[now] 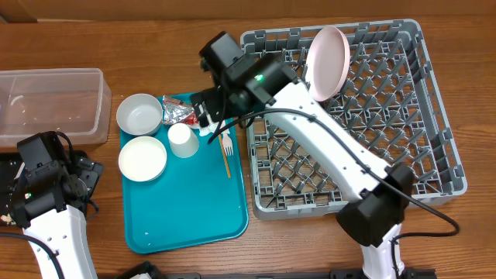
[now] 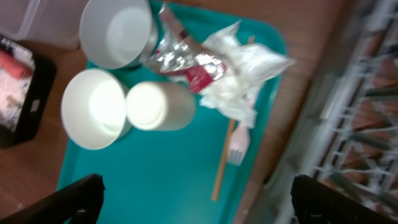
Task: Sort waste into correct bins and load items into the dishwasher rack
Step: 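Stand the plate upright in the rack slots and release it, then move the left gripper to the white bowl on the teal tray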
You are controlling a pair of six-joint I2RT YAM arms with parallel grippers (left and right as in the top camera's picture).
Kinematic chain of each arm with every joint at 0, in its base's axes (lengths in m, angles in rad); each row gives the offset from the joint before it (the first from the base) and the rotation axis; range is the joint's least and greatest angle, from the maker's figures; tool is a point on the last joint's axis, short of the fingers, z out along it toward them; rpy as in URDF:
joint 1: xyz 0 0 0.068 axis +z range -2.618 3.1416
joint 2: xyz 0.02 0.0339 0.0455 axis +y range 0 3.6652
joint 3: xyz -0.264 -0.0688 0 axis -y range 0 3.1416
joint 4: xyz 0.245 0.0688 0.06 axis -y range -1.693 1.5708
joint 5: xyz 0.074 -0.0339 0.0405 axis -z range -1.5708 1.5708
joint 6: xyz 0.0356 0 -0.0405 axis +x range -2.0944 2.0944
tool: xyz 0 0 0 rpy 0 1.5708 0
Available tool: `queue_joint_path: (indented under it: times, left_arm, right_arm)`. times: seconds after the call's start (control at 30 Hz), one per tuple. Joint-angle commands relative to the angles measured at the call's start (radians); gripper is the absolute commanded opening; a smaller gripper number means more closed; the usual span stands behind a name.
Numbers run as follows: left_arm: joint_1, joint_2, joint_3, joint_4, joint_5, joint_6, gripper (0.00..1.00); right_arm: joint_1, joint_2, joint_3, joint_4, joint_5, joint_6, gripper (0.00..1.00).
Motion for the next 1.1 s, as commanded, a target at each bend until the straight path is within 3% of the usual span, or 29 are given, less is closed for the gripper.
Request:
queue_joint_path:
  times: [0.0, 0.23, 0.53, 1.0, 1.07]
  left_arm:
    - [0.004, -0.007, 0.019, -0.002, -0.003, -0.021, 1.00]
    - [0.004, -0.007, 0.019, -0.002, -0.003, -0.021, 1.00]
    - [0.004, -0.007, 0.019, -0.002, -0.003, -0.021, 1.00]
    - [0.004, -0.007, 0.019, -0.001, -0.002, -0.022, 1.00]
    - [0.004, -0.007, 0.019, 0.019, 0.072, -0.060, 1.00]
  right_arm:
    - [-0.063, -0.150, 0.090, -0.008, 0.132, 0.008, 1.00]
    - [-0.278, -0.301, 0.112, -0.056, 0.256, 0.007, 1.00]
    - [-0.531, -0.316, 0.109, -0.232, 0.264, 0.007, 1.00]
    - [-0.578, -0.316, 0.109, -0.235, 0.264, 0.007, 1.00]
    - [-0.578, -0.316, 0.109, -0.235, 0.264, 0.007, 1.00]
